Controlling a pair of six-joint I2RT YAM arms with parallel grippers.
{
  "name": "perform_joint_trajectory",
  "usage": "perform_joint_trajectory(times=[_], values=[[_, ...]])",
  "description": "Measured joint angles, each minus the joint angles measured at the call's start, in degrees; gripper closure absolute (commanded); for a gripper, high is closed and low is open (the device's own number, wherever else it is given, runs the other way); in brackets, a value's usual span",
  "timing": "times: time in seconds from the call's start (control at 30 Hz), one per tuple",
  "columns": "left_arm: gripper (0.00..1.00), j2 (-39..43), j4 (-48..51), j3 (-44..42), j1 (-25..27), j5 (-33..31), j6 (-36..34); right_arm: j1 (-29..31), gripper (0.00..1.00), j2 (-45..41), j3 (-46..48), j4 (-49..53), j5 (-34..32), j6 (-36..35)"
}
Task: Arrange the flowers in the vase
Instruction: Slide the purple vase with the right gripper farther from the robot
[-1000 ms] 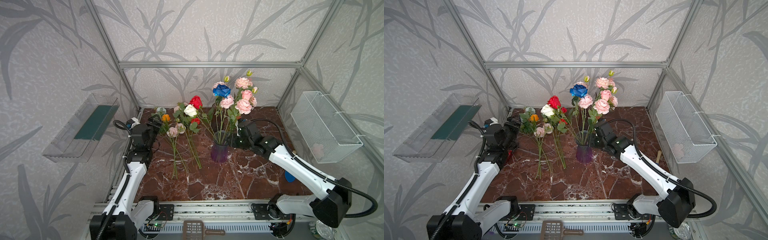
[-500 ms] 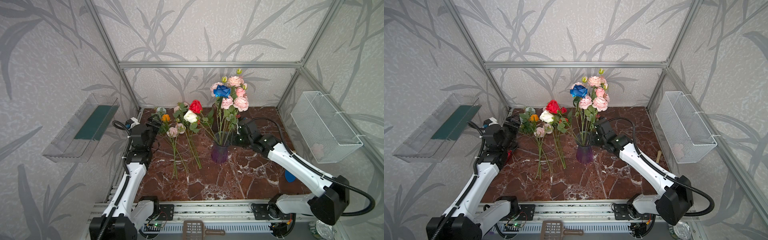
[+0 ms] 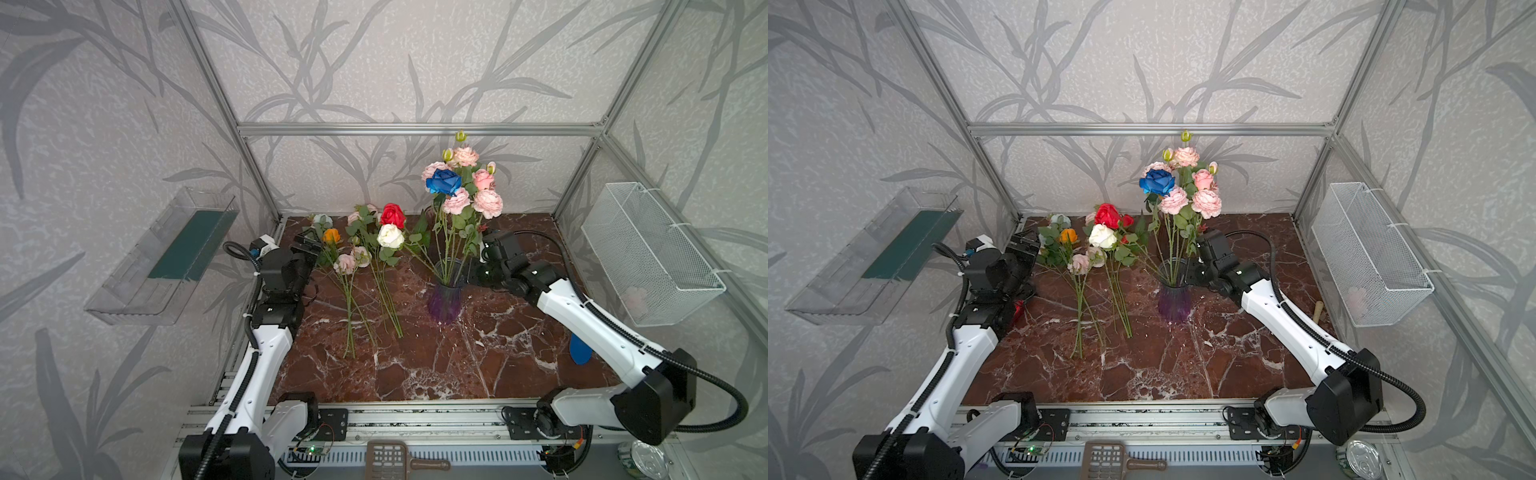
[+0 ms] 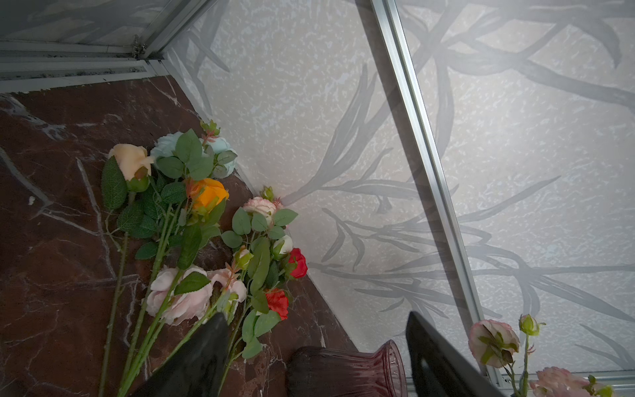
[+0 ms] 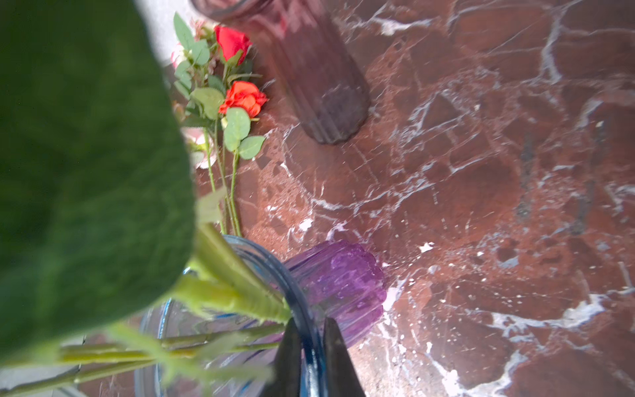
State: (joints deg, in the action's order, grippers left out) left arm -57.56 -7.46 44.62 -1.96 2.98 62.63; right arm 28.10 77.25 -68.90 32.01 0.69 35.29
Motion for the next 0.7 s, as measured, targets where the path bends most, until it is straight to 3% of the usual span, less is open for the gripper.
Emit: perform_joint_trajectory(times=[0.4,0.7], values=[[0.19,0.00,-0.33,-0.02,0.00,0.17,0.04,-12.57,1.00,0.66,-0.07,-1.79,-0.26,-3.08],[0.19,0.00,-0.35,-0.02,-0.07,0.20,0.04,-19.69,1.00,10.88,-8.33,-5.70,-1.11,-4.13]])
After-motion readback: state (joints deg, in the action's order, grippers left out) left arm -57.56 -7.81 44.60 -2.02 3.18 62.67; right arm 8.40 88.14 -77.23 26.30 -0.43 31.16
